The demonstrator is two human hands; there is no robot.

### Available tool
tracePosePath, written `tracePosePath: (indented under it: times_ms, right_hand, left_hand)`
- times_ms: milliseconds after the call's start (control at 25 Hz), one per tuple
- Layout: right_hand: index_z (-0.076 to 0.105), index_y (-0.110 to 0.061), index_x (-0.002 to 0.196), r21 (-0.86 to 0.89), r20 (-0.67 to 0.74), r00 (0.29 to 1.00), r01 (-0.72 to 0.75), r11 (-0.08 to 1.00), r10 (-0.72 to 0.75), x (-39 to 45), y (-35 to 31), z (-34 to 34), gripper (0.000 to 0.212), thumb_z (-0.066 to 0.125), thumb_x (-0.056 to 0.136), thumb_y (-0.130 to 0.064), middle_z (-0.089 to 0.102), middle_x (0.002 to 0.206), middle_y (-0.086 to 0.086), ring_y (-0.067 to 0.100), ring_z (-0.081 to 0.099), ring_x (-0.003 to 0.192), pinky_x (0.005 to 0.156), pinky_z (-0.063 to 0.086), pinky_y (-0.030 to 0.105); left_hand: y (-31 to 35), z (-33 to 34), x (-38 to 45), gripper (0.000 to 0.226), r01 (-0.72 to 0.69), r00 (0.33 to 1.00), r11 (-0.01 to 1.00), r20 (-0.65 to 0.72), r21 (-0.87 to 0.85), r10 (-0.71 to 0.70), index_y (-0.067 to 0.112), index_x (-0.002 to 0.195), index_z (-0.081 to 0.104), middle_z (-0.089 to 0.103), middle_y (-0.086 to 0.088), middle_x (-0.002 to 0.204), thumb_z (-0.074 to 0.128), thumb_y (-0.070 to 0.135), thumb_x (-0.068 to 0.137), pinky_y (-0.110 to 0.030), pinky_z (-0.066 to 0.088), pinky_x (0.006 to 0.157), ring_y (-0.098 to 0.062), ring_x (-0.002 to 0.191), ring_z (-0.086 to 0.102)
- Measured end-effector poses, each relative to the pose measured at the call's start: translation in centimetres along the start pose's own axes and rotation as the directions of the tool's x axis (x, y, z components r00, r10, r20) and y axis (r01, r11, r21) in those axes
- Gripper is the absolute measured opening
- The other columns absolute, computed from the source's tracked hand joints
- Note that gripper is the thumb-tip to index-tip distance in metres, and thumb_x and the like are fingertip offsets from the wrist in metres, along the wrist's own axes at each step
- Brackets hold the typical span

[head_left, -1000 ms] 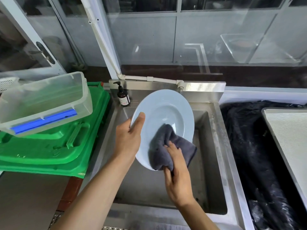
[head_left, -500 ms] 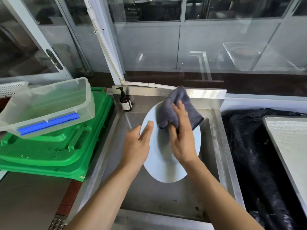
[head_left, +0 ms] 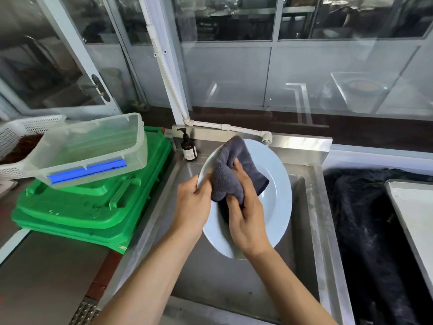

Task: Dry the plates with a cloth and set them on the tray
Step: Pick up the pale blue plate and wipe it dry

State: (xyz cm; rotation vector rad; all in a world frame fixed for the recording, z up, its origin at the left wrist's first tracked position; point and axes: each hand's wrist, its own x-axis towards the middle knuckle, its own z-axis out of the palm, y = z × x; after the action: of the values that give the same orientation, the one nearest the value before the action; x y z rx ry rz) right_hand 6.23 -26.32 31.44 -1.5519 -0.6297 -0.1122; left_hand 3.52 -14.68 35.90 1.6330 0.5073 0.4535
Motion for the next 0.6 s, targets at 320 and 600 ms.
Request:
tracePosePath:
  times_ms: [320, 600]
  right_hand:
    - [0.043, -0.041, 0.150, -0.071, 0.097, 0.995, 0.005, 0.997, 0.002, -3.9, -1.1, 1.3, 0.054, 0.051, 0.103, -0.015, 0.050, 0.152, -0.019, 0.009, 0.045, 0.143, 0.115, 0.036, 0.023]
    - [0.032, -0.042, 0.156, -0.231, 0.115, 0.990, -0.052, 0.972, 0.081, -6.7, 2.3, 0.1, 0.056, 0.046, 0.104, -0.026, 0.036, 0.161, -0.018, 0.010, 0.033, 0.151, 0.121, 0.031, 0.052]
  left_hand:
    - [0.4, -1.3, 1.7, 0.027, 0.138, 0.990, 0.984, -0.013, -0.109, -0.141, 0.028, 0.076, 0.076, 0.077, 0.000, 0.076, 0.067, 0.049, 0.089, -0.027, 0.057, 0.065, -0.013, 0.076, 0.075]
    - [0.0, -2.3, 2.0, 0.032, 0.097, 0.995, 0.995, 0.031, -0.028, -0.096, 0.030, 0.084, 0.076, 0.076, -0.002, 0.081, 0.064, 0.060, 0.081, -0.046, 0.058, 0.077, -0.023, 0.080, 0.072]
